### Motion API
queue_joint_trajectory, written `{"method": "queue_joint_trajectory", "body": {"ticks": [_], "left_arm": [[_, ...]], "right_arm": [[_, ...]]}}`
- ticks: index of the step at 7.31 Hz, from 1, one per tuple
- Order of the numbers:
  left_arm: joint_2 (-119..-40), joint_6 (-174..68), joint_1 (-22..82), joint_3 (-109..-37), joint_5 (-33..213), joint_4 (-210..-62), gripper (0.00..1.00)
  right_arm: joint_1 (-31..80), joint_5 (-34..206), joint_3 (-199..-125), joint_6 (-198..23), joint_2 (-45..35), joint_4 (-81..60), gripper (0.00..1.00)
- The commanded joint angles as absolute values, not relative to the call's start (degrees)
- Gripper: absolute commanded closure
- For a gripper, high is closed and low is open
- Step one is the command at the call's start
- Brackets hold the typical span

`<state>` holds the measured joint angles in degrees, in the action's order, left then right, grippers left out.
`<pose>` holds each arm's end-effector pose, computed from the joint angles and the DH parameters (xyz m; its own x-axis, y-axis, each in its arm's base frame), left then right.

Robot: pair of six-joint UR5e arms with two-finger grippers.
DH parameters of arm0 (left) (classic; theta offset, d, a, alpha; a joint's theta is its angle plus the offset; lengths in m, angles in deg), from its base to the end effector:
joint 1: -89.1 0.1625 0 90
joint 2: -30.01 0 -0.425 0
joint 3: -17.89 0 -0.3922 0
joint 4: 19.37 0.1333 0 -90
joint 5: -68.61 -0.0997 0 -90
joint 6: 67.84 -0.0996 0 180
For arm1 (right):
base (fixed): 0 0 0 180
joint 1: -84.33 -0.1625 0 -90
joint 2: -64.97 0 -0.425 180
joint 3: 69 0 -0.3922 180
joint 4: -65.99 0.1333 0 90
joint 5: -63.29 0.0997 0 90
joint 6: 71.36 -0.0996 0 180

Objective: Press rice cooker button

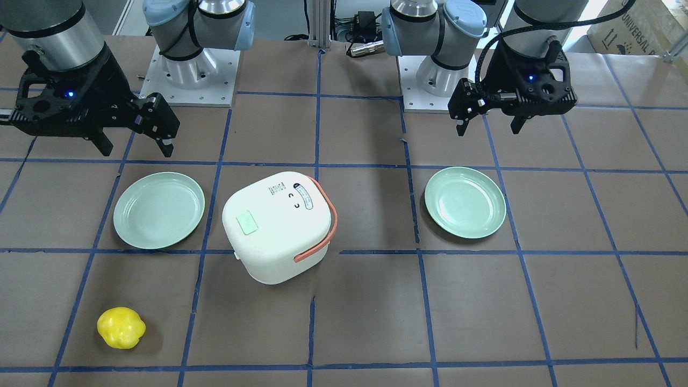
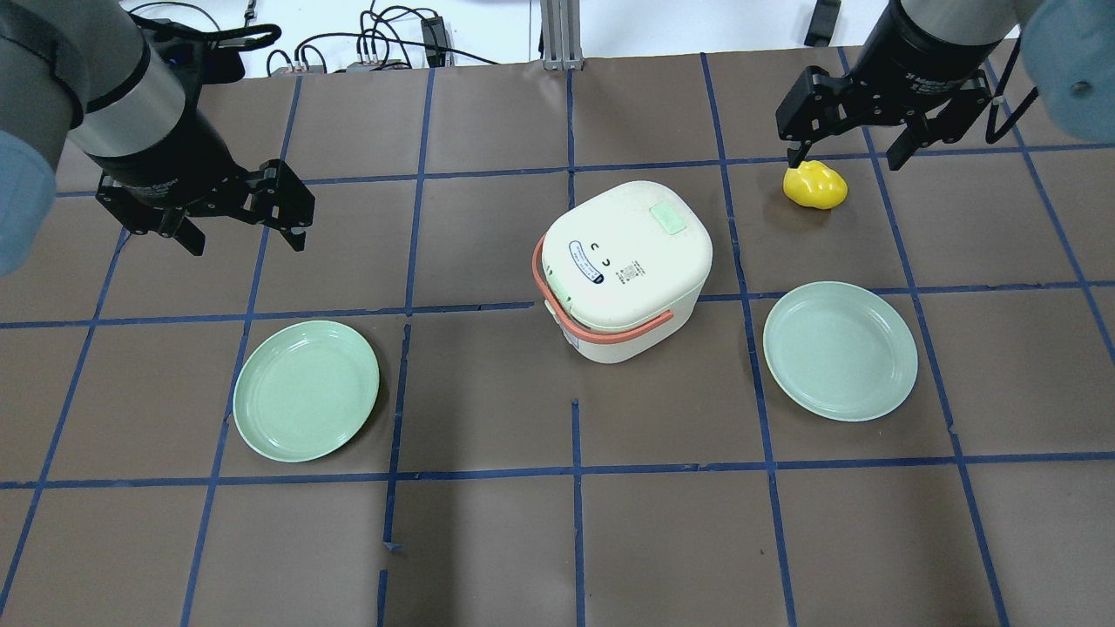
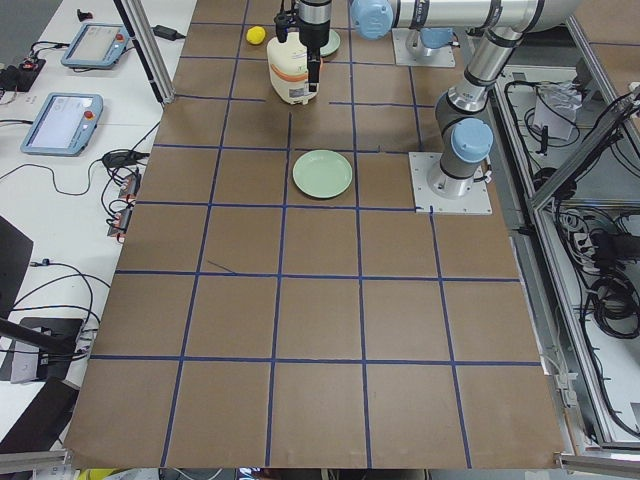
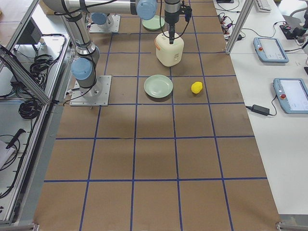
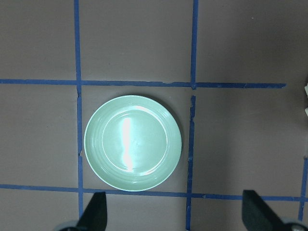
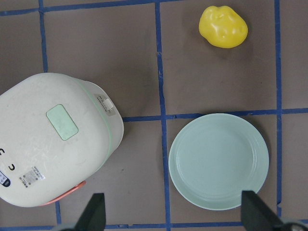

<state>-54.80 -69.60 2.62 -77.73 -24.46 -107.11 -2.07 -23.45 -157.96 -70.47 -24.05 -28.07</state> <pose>-0.0997 -0.4636 0.4866 -0.9980 -0.0323 -0.0545 -0.0307 0.9991 -0.0303 0.1069 -0.5138 0.4958 -0.9975 0.0431 -0.0556 0.0471 0.9962 -0.0727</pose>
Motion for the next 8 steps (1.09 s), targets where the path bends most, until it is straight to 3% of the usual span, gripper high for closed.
{"method": "queue_joint_trajectory", "body": {"ticks": [1,4,5,7,8], "left_arm": [[-54.80,-69.60,2.62,-77.73,-24.46,-107.08,0.00],[-54.80,-69.60,2.62,-77.73,-24.46,-107.08,0.00],[-54.80,-69.60,2.62,-77.73,-24.46,-107.08,0.00],[-54.80,-69.60,2.62,-77.73,-24.46,-107.08,0.00],[-54.80,-69.51,2.62,-77.73,-24.46,-107.08,0.00]], "right_arm": [[-2.07,-23.45,-158.04,-70.57,-24.06,-28.05,0.00],[-2.07,-23.19,-157.95,-70.40,-24.06,-28.05,0.01],[-2.16,-23.10,-157.95,-70.40,-23.97,-28.22,0.22],[-2.07,-22.84,-158.12,-70.48,-23.54,-28.66,0.91],[-2.16,-20.40,-158.12,-70.22,-22.92,-29.45,0.95]]}}
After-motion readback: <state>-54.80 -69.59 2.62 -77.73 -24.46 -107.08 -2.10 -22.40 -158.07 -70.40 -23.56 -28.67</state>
